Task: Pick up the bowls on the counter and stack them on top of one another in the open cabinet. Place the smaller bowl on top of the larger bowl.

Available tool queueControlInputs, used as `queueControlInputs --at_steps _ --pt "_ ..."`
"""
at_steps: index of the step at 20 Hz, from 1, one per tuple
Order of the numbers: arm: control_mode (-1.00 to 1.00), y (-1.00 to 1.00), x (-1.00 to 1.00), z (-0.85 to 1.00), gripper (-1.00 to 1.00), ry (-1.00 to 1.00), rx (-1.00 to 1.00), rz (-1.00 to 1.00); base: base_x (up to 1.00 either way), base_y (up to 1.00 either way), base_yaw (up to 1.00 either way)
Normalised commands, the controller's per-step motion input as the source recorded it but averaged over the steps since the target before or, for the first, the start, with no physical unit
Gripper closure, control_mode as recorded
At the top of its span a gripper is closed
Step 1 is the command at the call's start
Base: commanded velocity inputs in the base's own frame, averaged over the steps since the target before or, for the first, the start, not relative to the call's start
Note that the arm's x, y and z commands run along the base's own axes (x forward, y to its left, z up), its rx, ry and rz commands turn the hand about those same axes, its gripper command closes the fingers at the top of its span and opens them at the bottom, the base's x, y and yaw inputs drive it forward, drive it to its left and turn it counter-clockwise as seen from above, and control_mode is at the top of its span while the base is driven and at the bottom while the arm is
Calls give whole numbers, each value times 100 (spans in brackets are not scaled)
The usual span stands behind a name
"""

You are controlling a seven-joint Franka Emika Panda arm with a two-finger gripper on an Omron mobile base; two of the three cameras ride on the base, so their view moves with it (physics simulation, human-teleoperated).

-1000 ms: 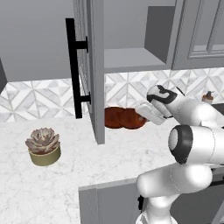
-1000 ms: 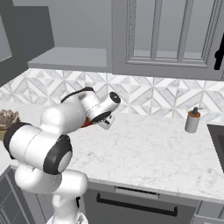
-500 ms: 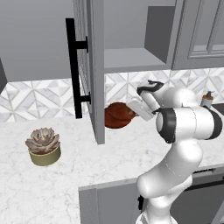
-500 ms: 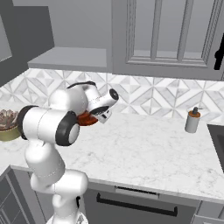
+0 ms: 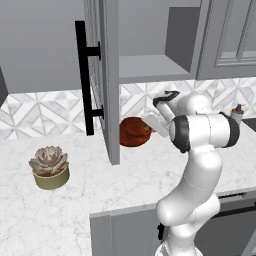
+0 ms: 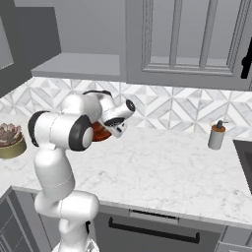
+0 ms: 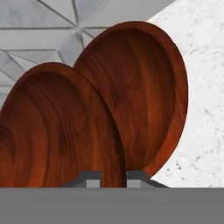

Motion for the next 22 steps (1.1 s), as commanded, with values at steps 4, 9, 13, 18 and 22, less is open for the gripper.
queueControlInputs --at_steps 4,9,13,18,22 --pt "-100 8 16 -34 100 0 -2 0 0 0 0" --pt "-100 17 29 -28 100 0 -3 0 0 0 0" --pt "-100 18 33 -20 100 0 -3 0 0 0 0" --pt "-100 6 45 -19 100 1 0 0 0 0 0" --pt "-100 0 49 -24 100 0 0 0 0 0 0"
